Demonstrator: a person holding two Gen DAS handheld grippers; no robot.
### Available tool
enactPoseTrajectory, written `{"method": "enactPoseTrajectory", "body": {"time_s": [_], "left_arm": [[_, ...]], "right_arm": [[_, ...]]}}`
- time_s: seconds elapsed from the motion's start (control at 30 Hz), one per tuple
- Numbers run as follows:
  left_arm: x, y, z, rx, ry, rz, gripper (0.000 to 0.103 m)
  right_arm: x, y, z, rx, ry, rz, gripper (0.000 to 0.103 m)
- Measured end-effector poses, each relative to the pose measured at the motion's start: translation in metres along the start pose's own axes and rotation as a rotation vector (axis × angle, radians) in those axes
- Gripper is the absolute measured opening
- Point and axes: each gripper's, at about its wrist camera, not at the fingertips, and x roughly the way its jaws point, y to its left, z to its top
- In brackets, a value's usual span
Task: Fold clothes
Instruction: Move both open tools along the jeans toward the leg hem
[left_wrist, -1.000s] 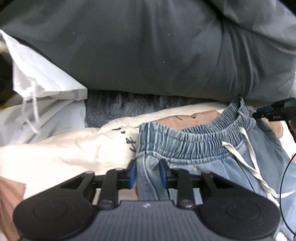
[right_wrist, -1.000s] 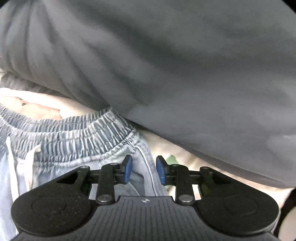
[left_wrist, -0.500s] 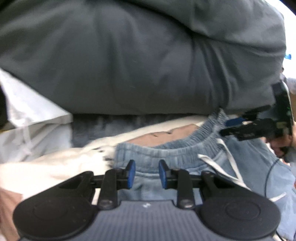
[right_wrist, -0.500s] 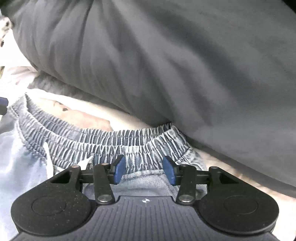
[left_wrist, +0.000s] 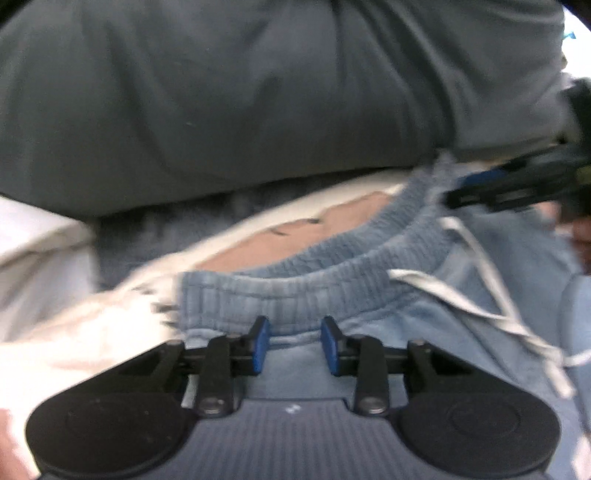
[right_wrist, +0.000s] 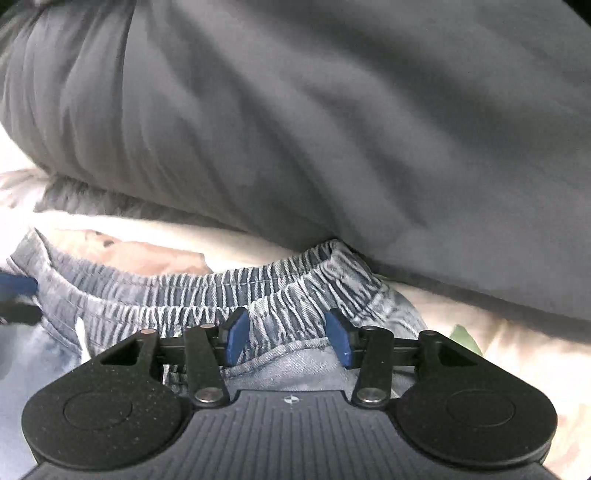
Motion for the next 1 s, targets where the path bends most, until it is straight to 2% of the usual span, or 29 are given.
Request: {"method": "enactPoseTrajectory", "body": {"time_s": [0.1, 0.17, 0.3, 0.37, 0.5, 0.63, 0.73, 0.9, 1.0], "left_arm": [[-0.016, -0.006, 0.004, -0.018, -0.046, 0.046, 0.037], [-0.023, -0.016, 0.005, 0.002, -0.071, 0.066, 0.044], [-0.038, -0.037, 0.006, 0.053, -0.111, 0.094, 0.050], [-0.046, -0.048, 0.006, 0.084, -0.120, 0.089, 0.057], [-0.059, -0.072, 0.005, 0.161, -0.146, 0.067, 0.060], [-0.071, -0.095, 0.002, 0.201, -0.168, 0.012, 0.061], [-0.080, -0.114, -0.003, 0.214, -0.163, -0.020, 0.061], [-0.091, -0.145, 0.003, 0.229, -0.130, -0.073, 0.061], [-0.094, -0.161, 0.012, 0.209, -0.101, -0.100, 0.067]], "right_arm": [[-0.039, 0.001, -0.010, 0.045, -0.075, 0.037, 0.056], [-0.065, -0.001, -0.023, 0.086, -0.115, 0.034, 0.063], [-0.113, -0.003, -0.055, 0.159, -0.160, 0.026, 0.064], [-0.138, -0.002, -0.068, 0.173, -0.180, 0.011, 0.064], [-0.194, 0.003, -0.090, 0.196, -0.237, -0.025, 0.068], [-0.251, 0.003, -0.120, 0.215, -0.259, -0.105, 0.071], [-0.288, 0.003, -0.153, 0.263, -0.257, -0.170, 0.073], [-0.332, -0.010, -0.224, 0.425, -0.227, -0.274, 0.074], [-0.353, -0.015, -0.259, 0.493, -0.221, -0.329, 0.074]]}}
